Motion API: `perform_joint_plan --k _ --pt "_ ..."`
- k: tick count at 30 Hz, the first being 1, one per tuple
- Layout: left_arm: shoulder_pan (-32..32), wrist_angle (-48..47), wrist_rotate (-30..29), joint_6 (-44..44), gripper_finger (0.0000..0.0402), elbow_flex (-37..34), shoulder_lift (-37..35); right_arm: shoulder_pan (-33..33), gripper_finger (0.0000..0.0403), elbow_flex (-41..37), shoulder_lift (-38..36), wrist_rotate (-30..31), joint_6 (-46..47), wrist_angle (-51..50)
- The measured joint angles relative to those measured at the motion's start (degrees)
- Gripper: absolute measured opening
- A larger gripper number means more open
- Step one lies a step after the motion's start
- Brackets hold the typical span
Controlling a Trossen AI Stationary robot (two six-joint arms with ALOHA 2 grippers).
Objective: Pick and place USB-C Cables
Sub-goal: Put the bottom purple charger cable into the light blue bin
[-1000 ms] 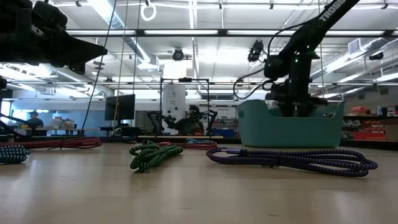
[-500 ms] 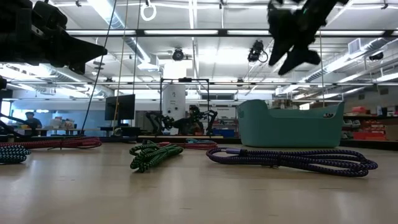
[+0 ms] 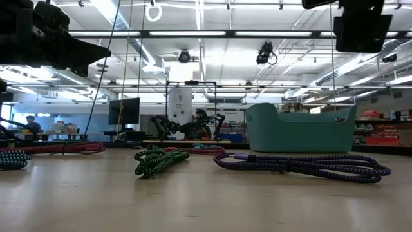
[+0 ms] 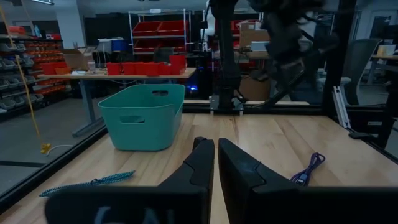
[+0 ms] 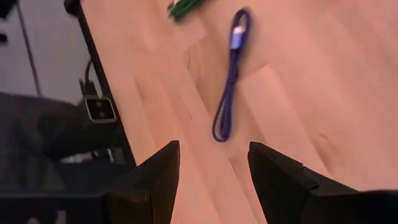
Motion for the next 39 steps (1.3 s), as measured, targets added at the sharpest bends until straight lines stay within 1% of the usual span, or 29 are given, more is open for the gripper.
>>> perform_joint_plan --k 3,6,10,14,18,19,21,23,25,28,31,33,35,39 --pt "0.0 0.0 0.0 0.0 0.0033 0.0 0.0 1.0 0.0198 0.0 4.5 0.0 -6.5 4.8" --pt "0.0 0.0 0.0 0.0 0.0036 0.0 0.0 0.5 0.0208 0.0 9.2 -0.2 -14.8 10.2" --pt "0.0 0.0 0.0 0.0 0.0033 0.0 0.0 -1.3 0.0224 0.0 15.3 2.8 -20.4 14.7" --pt "0.0 0.0 0.0 0.0 0.0026 0.0 0.0 -2.4 0.0227 0.0 21.4 6.5 -23.1 21.2" --pt "0.0 0.0 0.0 0.0 0.0027 0.0 0.0 -2.4 0.0213 0.0 27.1 7.6 -25.1 28.9" --pt "0.0 0.0 0.0 0.0 0.0028 0.0 0.0 -2.4 0.0205 0.0 28.4 8.7 -24.5 29.3" --pt "0.0 0.0 0.0 0.0 0.0031 0.0 0.0 -2.3 0.0185 0.1 29.9 12.2 -20.3 28.7" --pt "0.0 0.0 0.0 0.0 0.0034 0.0 0.0 -2.3 0.016 0.4 30.3 14.9 -14.5 27.5" --pt "0.0 0.0 0.0 0.0 0.0036 0.0 0.0 -2.3 0.0129 0.3 30.2 16.7 -11.7 26.3" --pt "0.0 0.0 0.0 0.0 0.0034 0.0 0.0 -2.1 0.0078 0.1 29.5 17.5 -12.4 25.2" --pt "0.0 0.0 0.0 0.0 0.003 0.0 0.0 -2.1 0.0026 0.1 28.3 15.9 -12.5 23.2" --pt "0.0 0.0 0.0 0.0 0.0027 0.0 0.0 -2.1 0.0016 -0.1 26.5 15.1 -10.4 20.9" --pt "0.0 0.0 0.0 0.0 0.0025 0.0 0.0 -2.1 0.002 -0.2 23.5 15.5 -7.8 18.8" --pt "0.0 0.0 0.0 0.0 0.0028 0.0 0.0 -2.9 0.002 -0.1 14.3 19.8 -4.3 15.2"
